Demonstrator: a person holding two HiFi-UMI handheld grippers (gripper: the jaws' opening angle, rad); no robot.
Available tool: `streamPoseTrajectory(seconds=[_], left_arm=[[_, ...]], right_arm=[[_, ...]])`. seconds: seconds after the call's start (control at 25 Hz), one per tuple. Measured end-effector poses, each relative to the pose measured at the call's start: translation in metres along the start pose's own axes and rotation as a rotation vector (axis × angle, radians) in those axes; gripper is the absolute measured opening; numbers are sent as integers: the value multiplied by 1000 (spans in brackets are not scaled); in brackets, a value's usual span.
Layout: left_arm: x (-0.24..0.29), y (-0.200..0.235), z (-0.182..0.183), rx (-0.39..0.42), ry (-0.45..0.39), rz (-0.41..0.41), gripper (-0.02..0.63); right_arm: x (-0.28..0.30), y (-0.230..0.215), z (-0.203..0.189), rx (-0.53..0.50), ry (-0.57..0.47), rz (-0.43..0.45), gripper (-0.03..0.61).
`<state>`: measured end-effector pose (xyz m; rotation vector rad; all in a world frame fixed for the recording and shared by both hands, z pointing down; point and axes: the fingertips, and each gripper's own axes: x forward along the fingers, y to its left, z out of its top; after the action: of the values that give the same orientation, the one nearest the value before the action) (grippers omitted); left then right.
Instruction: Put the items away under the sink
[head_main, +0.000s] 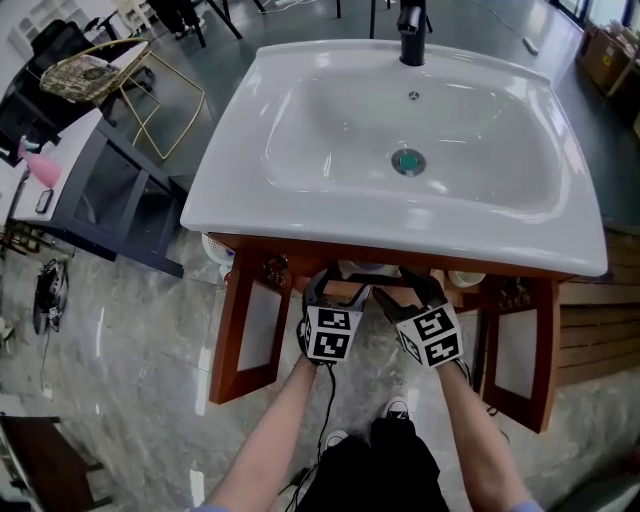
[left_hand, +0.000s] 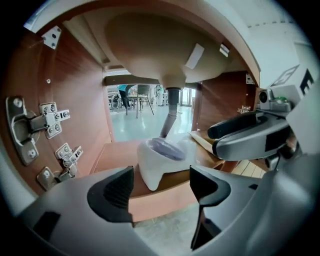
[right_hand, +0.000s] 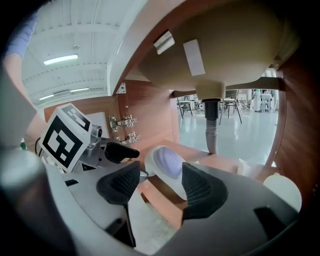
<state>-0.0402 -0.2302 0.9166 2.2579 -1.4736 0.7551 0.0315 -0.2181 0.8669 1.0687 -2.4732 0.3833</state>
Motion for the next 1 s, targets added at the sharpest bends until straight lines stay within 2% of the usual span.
streamPoseTrajectory(seconds=[0.2, 0.24, 0.36, 0.56, 0.76, 1.0], left_arm=[[-36, -23, -2, -23, 17, -42, 348], [-44, -27, -2, -33, 21, -40, 333], [-70, -32, 4, -54, 18, -5, 233], [-117, -41, 33, -106, -2, -31, 227], [-164, -54, 72, -59, -42, -71, 222], [-222, -63, 116, -70, -105, -92, 198]], right_arm=[[-29, 17, 8, 72, 3, -12, 249], [-37, 20, 10, 87, 5, -15, 242], [-59, 29, 19, 119, 12, -25, 206], [-98, 41, 52, 161, -3, -43, 193], [-132, 57, 92, 215, -41, -64, 123], [-169, 81, 124, 239, -37, -74, 118]])
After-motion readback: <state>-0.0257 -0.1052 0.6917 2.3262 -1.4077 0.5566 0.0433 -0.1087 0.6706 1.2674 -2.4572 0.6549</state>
